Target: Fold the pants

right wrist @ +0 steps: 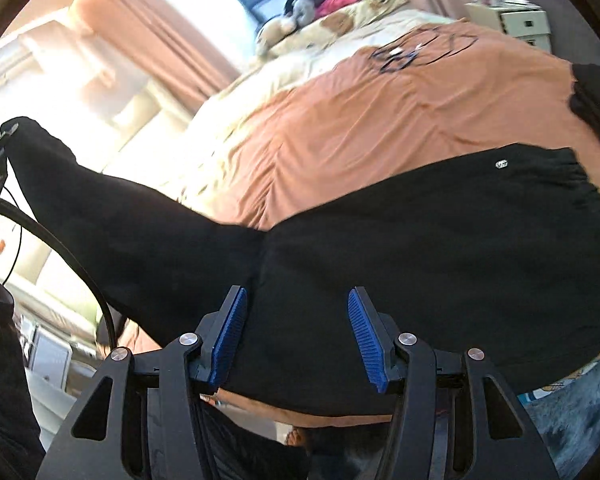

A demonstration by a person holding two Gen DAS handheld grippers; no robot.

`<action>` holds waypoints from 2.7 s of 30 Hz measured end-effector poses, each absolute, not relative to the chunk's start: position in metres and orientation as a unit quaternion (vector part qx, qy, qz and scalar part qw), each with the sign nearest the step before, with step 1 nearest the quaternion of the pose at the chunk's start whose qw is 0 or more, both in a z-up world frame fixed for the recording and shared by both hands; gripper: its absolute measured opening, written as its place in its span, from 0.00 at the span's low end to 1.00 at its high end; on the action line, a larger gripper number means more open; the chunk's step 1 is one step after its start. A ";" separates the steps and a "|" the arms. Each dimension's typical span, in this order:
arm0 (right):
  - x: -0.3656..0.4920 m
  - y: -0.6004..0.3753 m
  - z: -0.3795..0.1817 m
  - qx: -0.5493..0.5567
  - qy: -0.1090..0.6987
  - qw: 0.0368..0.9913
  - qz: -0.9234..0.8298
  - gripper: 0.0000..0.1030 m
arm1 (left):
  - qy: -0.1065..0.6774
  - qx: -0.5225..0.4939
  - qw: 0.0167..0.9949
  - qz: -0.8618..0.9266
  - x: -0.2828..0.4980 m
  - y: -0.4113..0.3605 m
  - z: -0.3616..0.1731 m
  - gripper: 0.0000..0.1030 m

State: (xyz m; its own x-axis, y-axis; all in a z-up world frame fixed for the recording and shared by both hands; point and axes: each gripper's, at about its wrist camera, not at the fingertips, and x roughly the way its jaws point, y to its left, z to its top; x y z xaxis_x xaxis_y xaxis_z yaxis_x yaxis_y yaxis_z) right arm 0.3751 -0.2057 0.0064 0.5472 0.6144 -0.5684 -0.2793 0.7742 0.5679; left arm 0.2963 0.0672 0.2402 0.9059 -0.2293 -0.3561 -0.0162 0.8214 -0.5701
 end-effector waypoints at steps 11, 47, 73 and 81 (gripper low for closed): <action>0.344 -0.261 -0.027 0.262 0.367 0.861 0.235 0.50 | 0.248 -0.283 0.920 -0.106 0.341 -0.014 0.248 0.05; 0.261 -0.376 -0.064 0.344 0.382 0.844 0.152 0.50 | 0.460 -0.218 0.827 -0.238 0.453 -0.259 0.054 0.06; 0.257 -0.403 -0.054 0.378 0.375 0.829 0.172 0.57 | 0.542 -0.142 0.787 -0.258 0.411 -0.264 -0.011 0.71; 0.277 -0.422 -0.079 0.433 0.378 0.800 0.169 0.57 | 0.528 -0.158 0.820 -0.155 0.396 -0.143 -0.014 0.71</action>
State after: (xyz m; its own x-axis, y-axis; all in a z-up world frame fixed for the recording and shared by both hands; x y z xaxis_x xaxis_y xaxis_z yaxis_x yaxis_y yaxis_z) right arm 0.2770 -0.4216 -0.0787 0.6570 0.5981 -0.4590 0.0576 0.5672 0.8215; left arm 0.3960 -0.1427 -0.0142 0.3945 -0.4204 -0.8171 0.0876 0.9024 -0.4220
